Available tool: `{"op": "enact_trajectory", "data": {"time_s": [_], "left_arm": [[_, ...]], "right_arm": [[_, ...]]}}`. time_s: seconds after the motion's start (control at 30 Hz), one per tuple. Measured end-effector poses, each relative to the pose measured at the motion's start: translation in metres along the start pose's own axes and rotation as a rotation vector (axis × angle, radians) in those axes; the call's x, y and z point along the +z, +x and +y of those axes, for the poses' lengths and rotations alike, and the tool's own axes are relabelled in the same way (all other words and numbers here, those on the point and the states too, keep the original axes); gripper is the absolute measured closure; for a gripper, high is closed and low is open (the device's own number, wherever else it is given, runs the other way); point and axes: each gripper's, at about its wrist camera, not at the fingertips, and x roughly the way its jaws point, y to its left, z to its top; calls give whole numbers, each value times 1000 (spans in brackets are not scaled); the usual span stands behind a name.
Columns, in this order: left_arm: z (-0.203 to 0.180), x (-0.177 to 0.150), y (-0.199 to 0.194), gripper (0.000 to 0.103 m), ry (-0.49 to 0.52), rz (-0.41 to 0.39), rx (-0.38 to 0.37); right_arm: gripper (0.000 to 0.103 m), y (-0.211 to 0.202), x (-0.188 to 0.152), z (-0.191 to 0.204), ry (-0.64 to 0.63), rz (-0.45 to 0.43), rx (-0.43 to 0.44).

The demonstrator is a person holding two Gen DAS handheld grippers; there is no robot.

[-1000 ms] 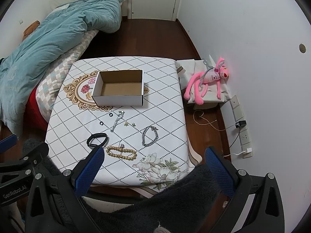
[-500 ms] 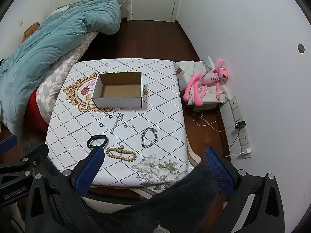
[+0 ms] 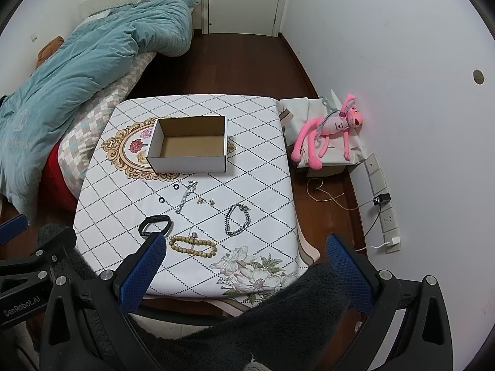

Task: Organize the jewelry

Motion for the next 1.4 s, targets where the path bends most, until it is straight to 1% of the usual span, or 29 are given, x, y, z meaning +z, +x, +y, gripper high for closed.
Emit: {"op": "enact_trajectory", "data": {"time_s": [0.1, 0.7, 0.8, 0.87, 1.0, 1.1, 1.17, 1.27, 1.4], "left_arm": [[0, 0, -2, 0, 2, -6, 0], [-4, 0, -7, 0, 0, -21, -5], [-5, 3, 0, 0, 1, -34, 11], [-2, 6, 13, 0, -3, -39, 26], [7, 9, 53, 0, 4, -39, 106], [13, 10, 89, 0, 7, 9, 134], [17, 8, 118, 0, 13, 70, 142], [20, 3, 147, 0, 22, 120, 159], [24, 0, 186, 1, 32, 181, 162]], "right_arm": [[0, -3, 4, -2, 3, -6, -1], [0, -10, 5, -4, 16, -25, 1], [0, -3, 5, -7, 38, -20, 6], [0, 15, 6, -12, 67, 6, 16], [0, 61, 6, -10, 97, 74, 34], [0, 101, 4, -3, 95, 140, 38], [0, 129, -1, 2, 91, 189, 48], [0, 168, -11, 10, 88, 258, 51], [5, 216, -30, 18, 96, 343, 47]]}}
